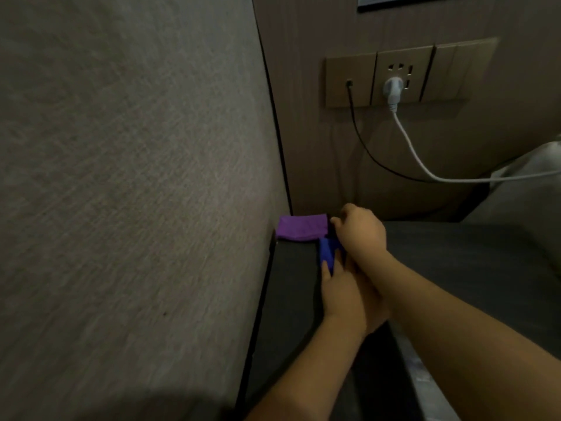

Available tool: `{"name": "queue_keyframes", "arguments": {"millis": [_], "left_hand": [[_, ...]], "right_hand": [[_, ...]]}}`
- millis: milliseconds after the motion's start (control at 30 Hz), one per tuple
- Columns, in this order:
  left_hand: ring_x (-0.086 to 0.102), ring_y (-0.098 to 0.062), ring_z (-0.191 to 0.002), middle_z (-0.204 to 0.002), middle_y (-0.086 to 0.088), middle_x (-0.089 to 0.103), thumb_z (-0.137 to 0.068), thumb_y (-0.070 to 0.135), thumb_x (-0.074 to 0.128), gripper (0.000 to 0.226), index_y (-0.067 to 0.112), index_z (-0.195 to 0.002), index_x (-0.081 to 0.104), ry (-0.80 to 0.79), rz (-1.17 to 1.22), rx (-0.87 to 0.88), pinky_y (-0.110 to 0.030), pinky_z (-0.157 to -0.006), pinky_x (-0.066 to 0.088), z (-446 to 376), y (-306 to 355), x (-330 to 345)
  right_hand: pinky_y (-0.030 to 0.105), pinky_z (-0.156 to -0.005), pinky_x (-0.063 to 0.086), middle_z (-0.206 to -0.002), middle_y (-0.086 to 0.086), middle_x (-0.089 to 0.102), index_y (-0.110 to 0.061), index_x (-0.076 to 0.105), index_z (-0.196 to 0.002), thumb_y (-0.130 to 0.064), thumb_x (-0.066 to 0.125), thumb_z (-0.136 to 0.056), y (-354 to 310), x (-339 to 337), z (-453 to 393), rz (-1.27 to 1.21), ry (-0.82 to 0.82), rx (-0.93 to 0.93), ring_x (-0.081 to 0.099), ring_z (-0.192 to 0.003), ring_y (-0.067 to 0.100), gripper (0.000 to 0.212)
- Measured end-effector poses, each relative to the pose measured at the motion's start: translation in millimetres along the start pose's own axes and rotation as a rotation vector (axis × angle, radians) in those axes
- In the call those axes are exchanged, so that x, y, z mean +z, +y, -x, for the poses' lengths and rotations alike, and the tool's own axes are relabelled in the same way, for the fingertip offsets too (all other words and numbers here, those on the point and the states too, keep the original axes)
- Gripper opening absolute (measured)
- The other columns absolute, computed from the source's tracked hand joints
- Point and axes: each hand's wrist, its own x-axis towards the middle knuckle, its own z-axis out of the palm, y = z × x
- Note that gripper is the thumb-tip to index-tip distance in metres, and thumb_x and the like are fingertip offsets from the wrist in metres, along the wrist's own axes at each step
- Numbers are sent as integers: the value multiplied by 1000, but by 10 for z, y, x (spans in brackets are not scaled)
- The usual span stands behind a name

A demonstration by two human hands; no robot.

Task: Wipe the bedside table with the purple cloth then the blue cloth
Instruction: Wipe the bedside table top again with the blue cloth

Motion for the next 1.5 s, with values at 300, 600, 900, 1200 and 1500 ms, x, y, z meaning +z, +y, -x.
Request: {"name": "queue_keyframes", "arguments": {"millis": [300,600,900,1200,1500], "left_hand": [[-2,-27,-149,-162,-2,10,-93,49,40,71,20,-152,16,-25,-133,-67,-46,-118,6,-433,451,-136],[2,-23,-149,-161,-12,5,-91,31,40,74,5,-152,8,47,-122,-149,-37,-119,0,-452,174,-284],[-3,-28,-149,-161,-16,-3,-92,35,39,78,2,-151,0,-64,-228,-173,-38,-119,-1,-487,101,-335],[-6,-28,-149,-161,-15,-5,-89,31,42,80,5,-152,-1,-79,-104,-109,-37,-120,0,-566,437,-275],[-4,-30,-149,-161,-17,-3,-92,32,39,75,3,-152,3,-90,-115,40,-39,-120,1,-857,1185,-120]], "right_hand": [[36,-77,48,-106,9,66,-11,65,-110,-11,53,-86,709,-423,166,57,145,-215,59,-98,25,27],[29,-115,20,-158,4,20,-15,27,-147,-15,47,-91,893,-349,179,287,-286,-367,19,-144,17,59],[32,-115,21,-159,2,14,-18,21,-148,-17,38,-96,802,-271,139,319,-318,-396,13,-146,16,55],[37,-115,24,-159,1,15,-20,23,-148,-19,41,-96,1079,-452,62,431,-311,-330,16,-145,17,55],[37,-116,25,-159,-1,15,-23,21,-148,-14,45,-93,1806,-908,96,509,-264,-194,17,-145,16,60]]}}
